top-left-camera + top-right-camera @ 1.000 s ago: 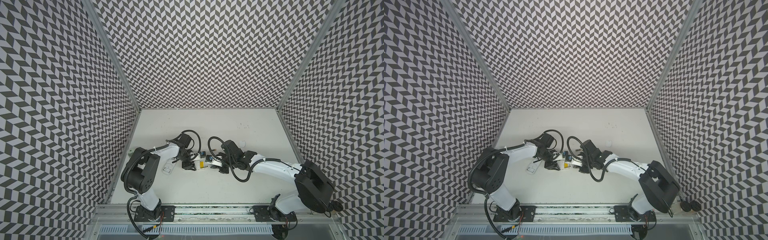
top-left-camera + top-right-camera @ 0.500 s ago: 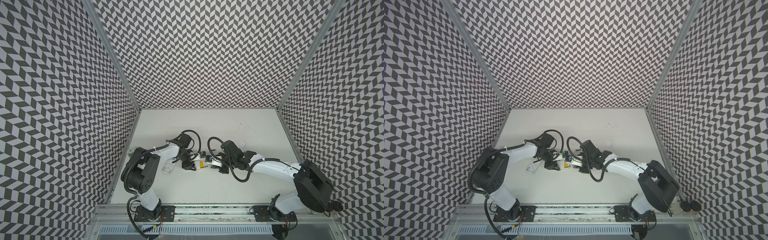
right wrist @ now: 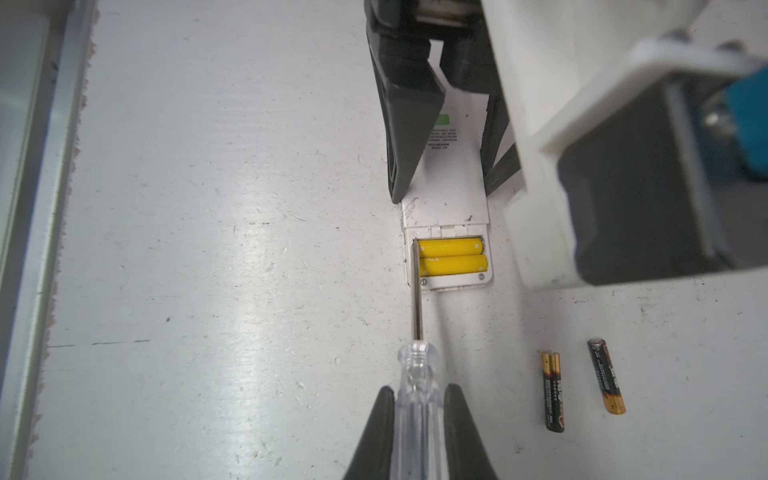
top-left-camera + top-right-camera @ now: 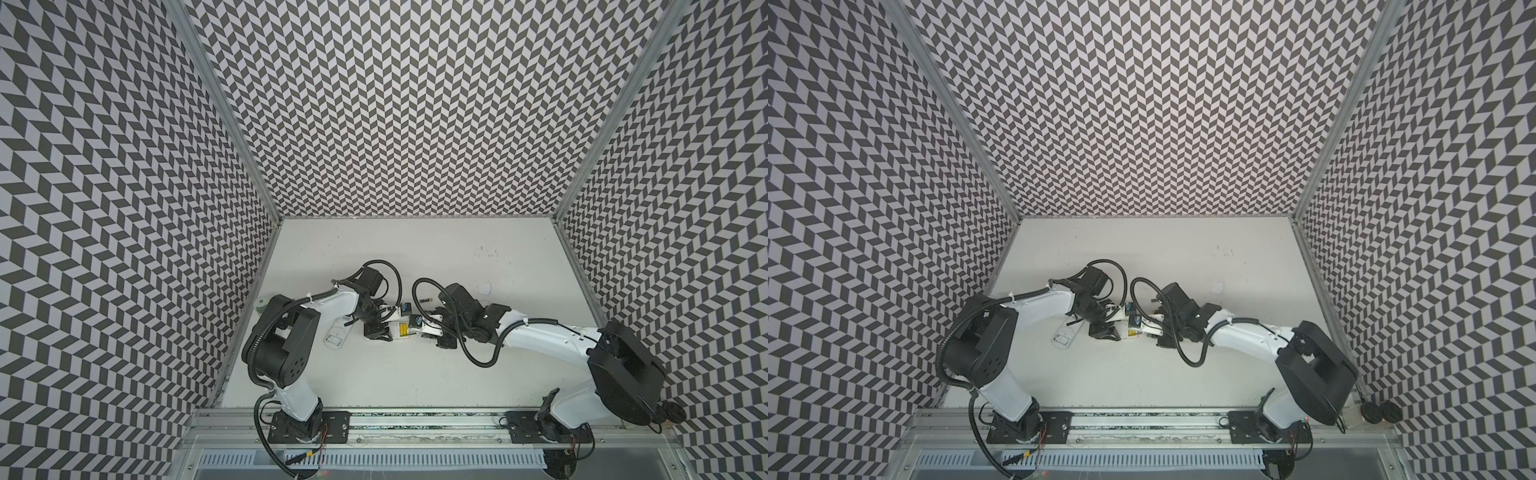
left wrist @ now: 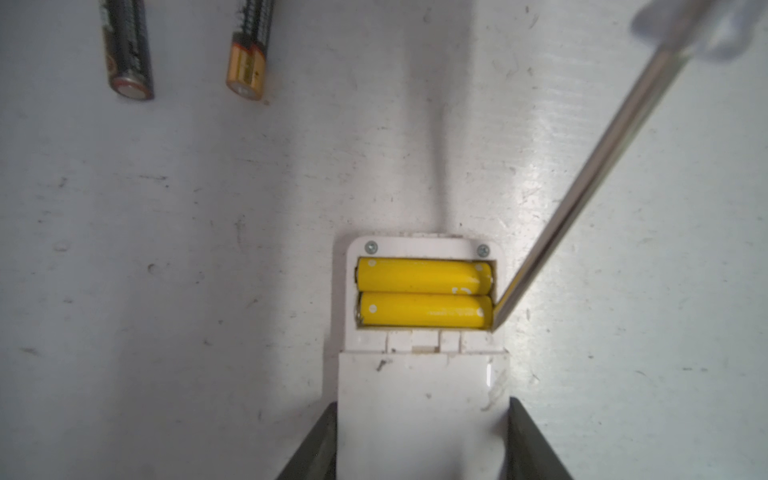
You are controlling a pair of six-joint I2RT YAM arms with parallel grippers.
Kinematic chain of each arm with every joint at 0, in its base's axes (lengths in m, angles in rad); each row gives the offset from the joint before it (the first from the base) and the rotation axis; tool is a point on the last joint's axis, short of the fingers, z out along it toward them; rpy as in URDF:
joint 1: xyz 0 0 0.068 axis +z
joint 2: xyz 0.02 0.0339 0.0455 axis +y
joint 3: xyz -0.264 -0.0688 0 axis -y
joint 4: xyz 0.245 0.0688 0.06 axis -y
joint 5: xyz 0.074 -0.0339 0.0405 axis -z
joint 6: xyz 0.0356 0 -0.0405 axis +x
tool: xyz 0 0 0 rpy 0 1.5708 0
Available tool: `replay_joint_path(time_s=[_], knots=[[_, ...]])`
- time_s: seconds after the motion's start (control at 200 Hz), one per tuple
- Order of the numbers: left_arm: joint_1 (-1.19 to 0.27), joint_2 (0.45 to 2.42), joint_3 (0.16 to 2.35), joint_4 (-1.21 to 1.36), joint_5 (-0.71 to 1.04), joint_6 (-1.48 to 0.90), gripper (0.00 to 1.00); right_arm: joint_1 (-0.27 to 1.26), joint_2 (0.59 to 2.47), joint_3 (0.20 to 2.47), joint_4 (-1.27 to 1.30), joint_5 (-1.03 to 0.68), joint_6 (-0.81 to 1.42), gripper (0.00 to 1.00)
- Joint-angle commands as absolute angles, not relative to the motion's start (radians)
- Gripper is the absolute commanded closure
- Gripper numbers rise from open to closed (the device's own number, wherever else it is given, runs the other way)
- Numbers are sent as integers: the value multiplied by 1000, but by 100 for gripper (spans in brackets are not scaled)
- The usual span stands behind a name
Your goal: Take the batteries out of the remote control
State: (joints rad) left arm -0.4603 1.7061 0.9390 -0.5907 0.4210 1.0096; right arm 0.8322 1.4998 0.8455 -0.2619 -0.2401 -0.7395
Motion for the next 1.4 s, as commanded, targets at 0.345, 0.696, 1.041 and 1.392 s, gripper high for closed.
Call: replay_joint_path(time_s=[0.345, 0.696, 1.041, 1.392], knots=[[-484, 1728, 902, -605, 463, 1029, 58, 931, 1438, 712, 67, 113, -768, 100], [-484, 1730, 904, -606, 472, 1031, 58, 993, 1419, 635, 274, 279, -730, 100], [-484, 1728, 897, -607, 474, 1038, 58, 1008, 1387, 589, 420, 383, -762, 100], [-485, 1729, 896, -609, 474, 1045, 58, 1008, 1352, 556, 493, 427, -785, 100]])
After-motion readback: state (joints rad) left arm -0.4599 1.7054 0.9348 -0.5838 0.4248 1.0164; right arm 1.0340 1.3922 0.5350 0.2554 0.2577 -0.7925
